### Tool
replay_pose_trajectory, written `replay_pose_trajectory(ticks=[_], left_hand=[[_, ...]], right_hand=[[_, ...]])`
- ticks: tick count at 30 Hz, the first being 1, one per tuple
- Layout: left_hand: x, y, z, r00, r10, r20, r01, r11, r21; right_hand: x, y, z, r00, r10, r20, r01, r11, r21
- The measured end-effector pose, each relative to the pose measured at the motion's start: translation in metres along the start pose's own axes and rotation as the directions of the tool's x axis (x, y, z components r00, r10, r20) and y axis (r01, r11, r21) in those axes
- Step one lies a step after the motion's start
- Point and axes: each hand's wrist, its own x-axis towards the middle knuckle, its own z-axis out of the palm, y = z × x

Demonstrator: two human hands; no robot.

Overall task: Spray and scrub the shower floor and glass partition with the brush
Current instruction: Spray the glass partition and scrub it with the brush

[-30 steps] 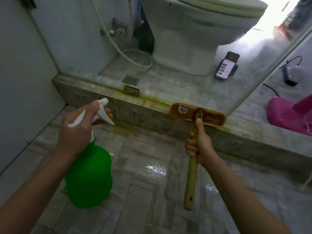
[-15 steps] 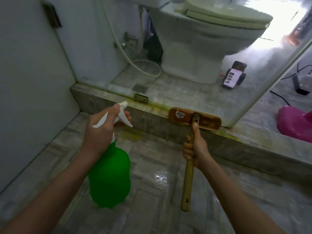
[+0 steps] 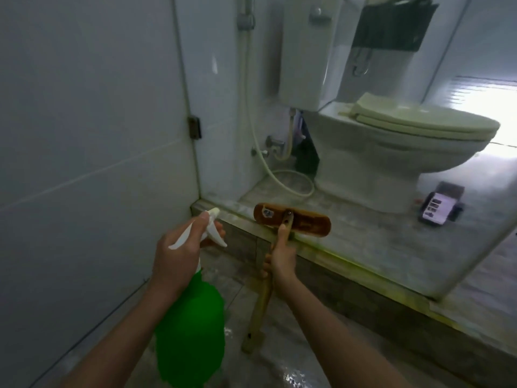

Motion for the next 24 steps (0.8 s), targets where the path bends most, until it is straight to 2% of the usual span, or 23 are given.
replay_pose_trajectory(ticks=[3,5,7,10,13,16,19,21,24], left_hand=[[0.008,0.013,-0.011,0.998,0.049,-0.033,-0.050,0.999,-0.021],[0.015,0.022,-0.020,0.996,0.070,-0.062,-0.071,0.997,-0.009],[0.024,0.034,-0.028,0.993,0.082,-0.080,-0.082,0.997,-0.004],[0.034,0.052,-0.032,0.988,0.100,-0.120,-0.099,0.995,0.018],[0.039,0.065,-0.035,0.986,0.104,-0.132,-0.101,0.994,0.032],[0.038,0.074,-0.041,0.983,0.125,-0.136,-0.120,0.992,0.051],[0.037,0.080,-0.052,0.985,0.104,-0.136,-0.109,0.994,-0.028],[0.038,0.085,-0.057,0.987,0.068,-0.147,-0.078,0.995,-0.063],[0.040,0.083,-0.058,0.986,0.052,-0.159,-0.058,0.998,-0.037]], right_hand=[[-0.010,-0.020,0.018,0.999,-0.051,0.004,0.051,0.998,-0.035],[-0.018,-0.067,0.029,0.971,-0.238,0.033,0.240,0.965,-0.102],[-0.023,-0.142,0.042,0.885,-0.460,0.063,0.465,0.877,-0.125],[-0.032,-0.242,0.060,0.772,-0.631,0.073,0.634,0.759,-0.146],[-0.016,-0.227,0.057,0.772,-0.633,0.057,0.631,0.752,-0.192],[-0.003,-0.129,0.023,0.862,-0.507,0.020,0.493,0.827,-0.271],[-0.011,-0.076,0.008,0.900,-0.430,0.074,0.424,0.821,-0.382],[-0.014,-0.109,0.030,0.880,-0.464,0.106,0.469,0.807,-0.358],[-0.031,-0.214,0.079,0.830,-0.539,0.140,0.557,0.801,-0.218]])
